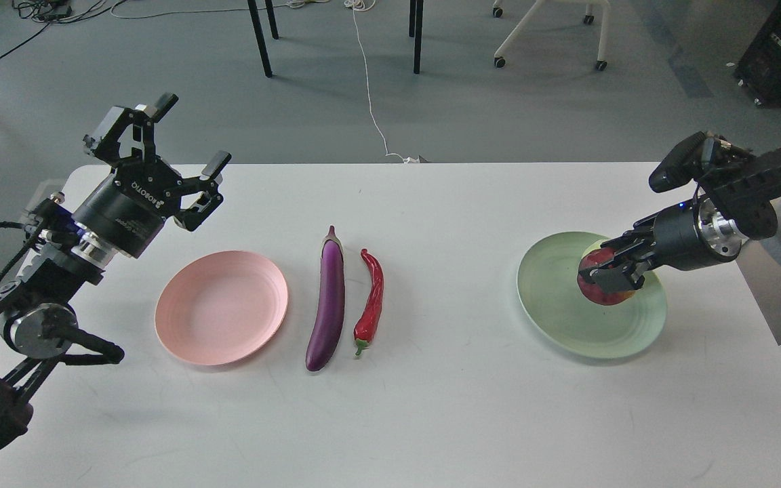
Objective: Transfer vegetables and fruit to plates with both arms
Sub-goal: 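Grasp the pomegranate with the right gripper and place it on the green plate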
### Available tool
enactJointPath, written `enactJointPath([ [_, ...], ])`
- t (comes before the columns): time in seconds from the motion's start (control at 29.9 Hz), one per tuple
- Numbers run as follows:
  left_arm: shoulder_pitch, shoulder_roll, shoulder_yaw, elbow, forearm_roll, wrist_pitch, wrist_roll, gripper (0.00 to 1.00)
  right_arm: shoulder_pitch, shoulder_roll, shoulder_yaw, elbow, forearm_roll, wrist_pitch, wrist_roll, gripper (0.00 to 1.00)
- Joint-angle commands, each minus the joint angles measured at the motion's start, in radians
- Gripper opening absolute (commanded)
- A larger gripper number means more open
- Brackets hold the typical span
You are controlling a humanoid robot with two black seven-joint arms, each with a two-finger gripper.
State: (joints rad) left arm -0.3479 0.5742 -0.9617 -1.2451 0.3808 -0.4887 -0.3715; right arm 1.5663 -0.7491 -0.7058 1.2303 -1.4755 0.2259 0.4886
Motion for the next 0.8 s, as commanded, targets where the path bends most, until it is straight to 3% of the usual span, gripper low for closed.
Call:
enactJointPath([
  [0.0, 0.000, 0.003, 0.000, -0.001, 0.001, 0.000, -0.001, 0.99, -0.051, -0.009, 0.002, -0.011, 0.000, -0.020, 0.000, 0.56],
  [0.13, 0.000, 0.007, -0.002, -0.001, 0.001, 0.000, -0.001, 0.99, -0.075, -0.027, 0.023, -0.012, 0.001, -0.031, 0.000, 0.71],
  [0.23, 0.000, 0.010, -0.005, -0.001, 0.001, 0.000, -0.001, 0.99, -0.077, -0.044, 0.051, -0.011, 0.007, -0.031, 0.000, 0.94],
  [0.47, 0.000, 0.032, -0.006, -0.001, 0.001, 0.000, 0.000, 0.99, -0.081, -0.134, 0.247, 0.002, 0.163, -0.019, 0.000, 0.97],
  [0.77, 0.000, 0.042, -0.009, -0.010, 0.001, 0.000, -0.001, 0.99, -0.169, -0.202, 0.425, -0.002, 0.798, -0.031, 0.000, 0.97],
])
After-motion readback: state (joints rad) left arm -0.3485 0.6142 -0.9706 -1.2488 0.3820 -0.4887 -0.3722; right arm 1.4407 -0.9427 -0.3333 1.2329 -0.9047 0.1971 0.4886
